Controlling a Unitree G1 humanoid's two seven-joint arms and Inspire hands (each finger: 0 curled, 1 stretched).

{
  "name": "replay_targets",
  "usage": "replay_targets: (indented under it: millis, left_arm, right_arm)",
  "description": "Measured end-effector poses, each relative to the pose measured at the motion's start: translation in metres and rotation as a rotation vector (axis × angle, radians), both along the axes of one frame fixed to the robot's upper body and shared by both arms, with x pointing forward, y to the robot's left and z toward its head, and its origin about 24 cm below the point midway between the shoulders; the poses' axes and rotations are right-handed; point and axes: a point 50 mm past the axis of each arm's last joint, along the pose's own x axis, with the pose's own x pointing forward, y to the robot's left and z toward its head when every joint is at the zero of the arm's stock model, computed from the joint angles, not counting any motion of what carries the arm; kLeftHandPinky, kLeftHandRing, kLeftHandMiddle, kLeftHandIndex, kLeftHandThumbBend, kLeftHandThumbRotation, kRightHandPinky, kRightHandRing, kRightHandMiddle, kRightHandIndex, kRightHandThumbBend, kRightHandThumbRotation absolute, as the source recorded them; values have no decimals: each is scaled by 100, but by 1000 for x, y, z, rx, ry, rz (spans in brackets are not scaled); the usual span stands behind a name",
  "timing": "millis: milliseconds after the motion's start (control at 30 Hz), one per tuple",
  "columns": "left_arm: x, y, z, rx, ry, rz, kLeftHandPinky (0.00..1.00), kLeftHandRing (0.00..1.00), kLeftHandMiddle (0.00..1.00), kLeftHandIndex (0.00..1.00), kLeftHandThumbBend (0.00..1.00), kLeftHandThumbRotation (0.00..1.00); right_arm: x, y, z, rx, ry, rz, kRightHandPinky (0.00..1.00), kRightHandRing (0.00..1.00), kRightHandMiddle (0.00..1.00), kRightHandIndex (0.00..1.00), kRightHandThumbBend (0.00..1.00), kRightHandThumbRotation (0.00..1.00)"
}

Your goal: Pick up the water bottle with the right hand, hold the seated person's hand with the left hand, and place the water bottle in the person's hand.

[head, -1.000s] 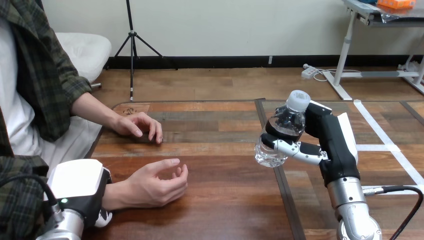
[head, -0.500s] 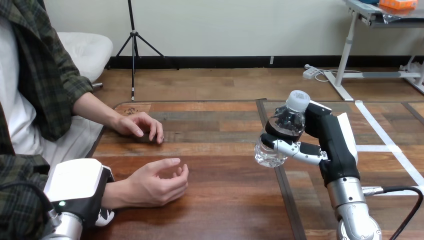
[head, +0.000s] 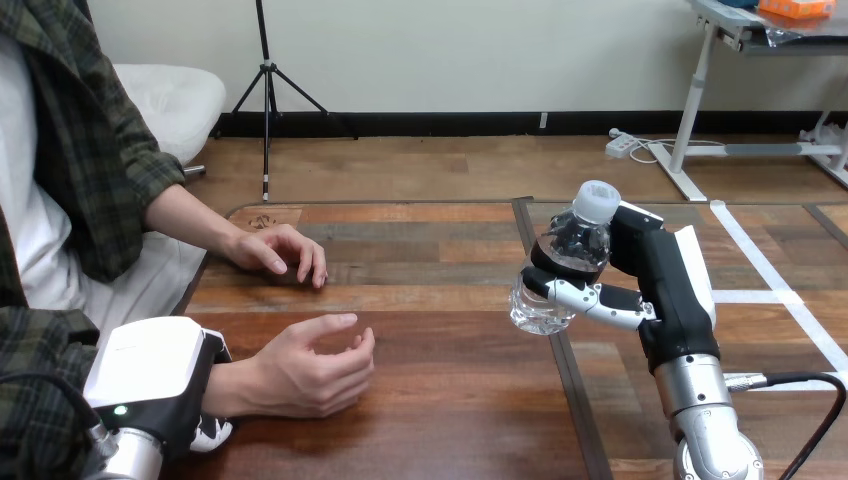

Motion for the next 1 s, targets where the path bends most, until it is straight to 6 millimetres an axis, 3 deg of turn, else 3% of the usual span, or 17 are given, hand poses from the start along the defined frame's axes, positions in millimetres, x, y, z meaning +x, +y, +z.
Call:
replay_targets:
  millis: [1000]
  left_arm:
    - [-2, 1, -3, -5, -23, 8, 48, 48, 51, 51, 80, 0]
  right_arm:
    - [0, 0, 0, -2, 1, 2, 39, 45, 51, 53, 73, 0]
